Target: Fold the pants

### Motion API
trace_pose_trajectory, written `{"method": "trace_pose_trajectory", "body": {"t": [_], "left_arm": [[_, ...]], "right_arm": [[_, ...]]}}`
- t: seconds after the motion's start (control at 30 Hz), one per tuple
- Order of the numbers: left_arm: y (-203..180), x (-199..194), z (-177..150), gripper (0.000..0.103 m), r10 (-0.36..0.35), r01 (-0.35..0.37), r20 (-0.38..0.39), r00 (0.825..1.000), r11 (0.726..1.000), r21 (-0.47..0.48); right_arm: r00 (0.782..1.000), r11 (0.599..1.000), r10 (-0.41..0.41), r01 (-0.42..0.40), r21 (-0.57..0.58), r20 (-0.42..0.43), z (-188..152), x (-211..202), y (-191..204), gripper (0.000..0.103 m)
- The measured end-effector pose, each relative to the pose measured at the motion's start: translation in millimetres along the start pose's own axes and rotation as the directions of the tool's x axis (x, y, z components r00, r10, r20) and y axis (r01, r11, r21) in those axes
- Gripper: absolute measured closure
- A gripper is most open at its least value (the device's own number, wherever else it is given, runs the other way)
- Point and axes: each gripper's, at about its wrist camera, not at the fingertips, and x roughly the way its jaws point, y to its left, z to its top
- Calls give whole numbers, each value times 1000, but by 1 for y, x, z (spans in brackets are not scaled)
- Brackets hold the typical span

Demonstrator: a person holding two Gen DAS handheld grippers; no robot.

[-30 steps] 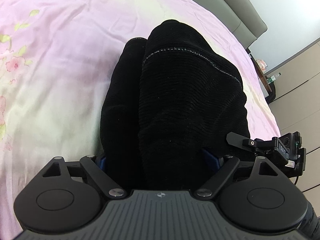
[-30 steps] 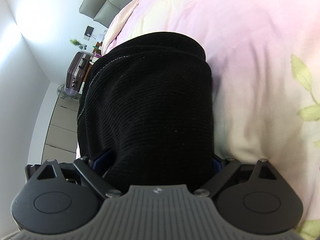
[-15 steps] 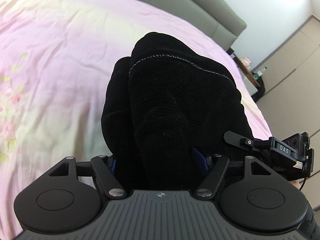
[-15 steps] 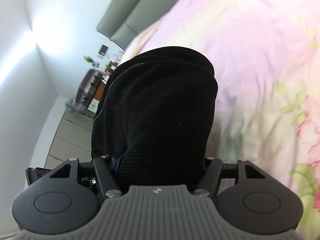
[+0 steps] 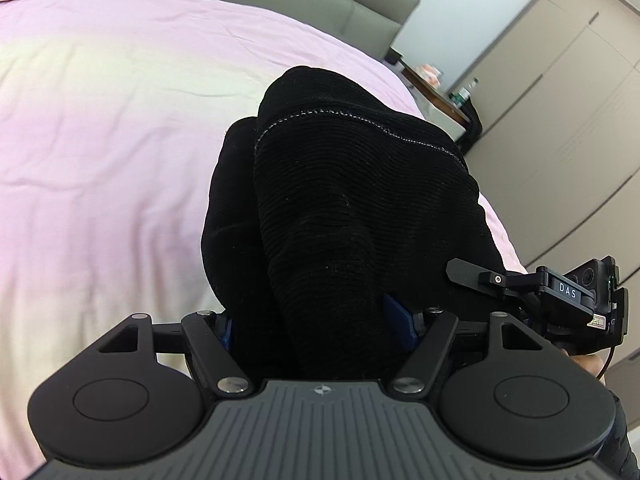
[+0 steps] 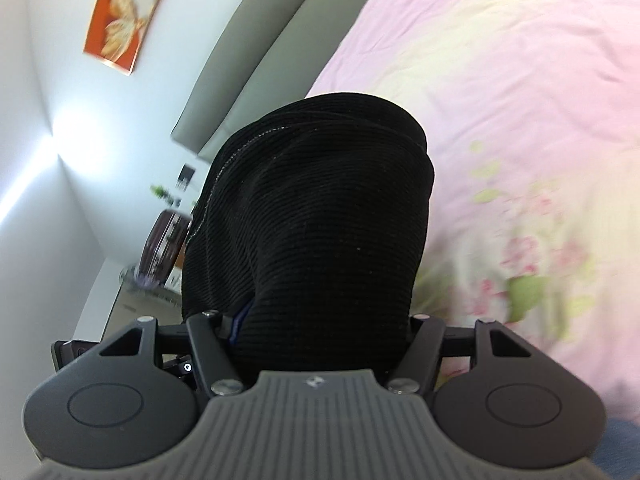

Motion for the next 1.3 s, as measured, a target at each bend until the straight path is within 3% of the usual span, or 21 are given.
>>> {"method": "trace_pose_trajectory", "body": {"t": [0.23, 0.47, 0.6, 0.7, 0.77, 0.8, 0.87, 1.0, 1.1, 1.17, 1.2, 1.3], "left_arm": [[-41, 86, 47, 22, -47, 51, -68, 997, 997, 57], [-76, 180, 95, 22, -130, 136, -75, 989, 988, 71], [-79, 233, 120, 21, -122, 127, -77, 990, 990, 63], [-65, 277, 123, 13, -63, 70, -118, 991, 996, 62], [-45, 302, 103, 4, 64, -46, -212, 975, 995, 93], [-36, 308, 92, 1, 39, -20, -223, 974, 996, 87], [-22, 296, 77, 0, -66, 71, -164, 984, 997, 25], [-11, 275, 60, 0, -120, 126, -155, 981, 992, 29], [-13, 274, 55, 0, -101, 112, -160, 982, 992, 65], [-19, 268, 46, 0, -64, 84, -159, 985, 990, 118], [-21, 263, 42, 0, -44, 66, -151, 988, 987, 144], [-28, 241, 38, 0, 37, -7, -124, 992, 972, 235]], "right_arm": [[995, 995, -65, 59, 77, 81, 51, -43, -47, 43], [976, 989, -148, 148, 13, 163, 143, -73, -82, 42], [963, 982, -188, 186, 26, 194, 187, -60, -113, 42], [961, 977, -211, 205, 50, 178, 202, -37, -152, 36], [941, 946, -319, 310, 94, 111, 192, -11, -187, 28], [925, 924, -372, 361, 126, 73, 182, -1, -204, 23], [947, 953, -280, 254, 166, 157, 159, -13, -218, 19], [954, 967, -190, 140, 215, 234, 113, -48, -219, 19], [956, 970, -187, 143, 199, 226, 73, -69, -218, 25], [947, 964, -260, 241, 115, 187, 54, -74, -205, 33], [933, 948, -319, 311, 74, 167, 45, -73, -198, 45], [915, 928, -370, 357, 102, 162, 28, -71, -187, 48]]}}
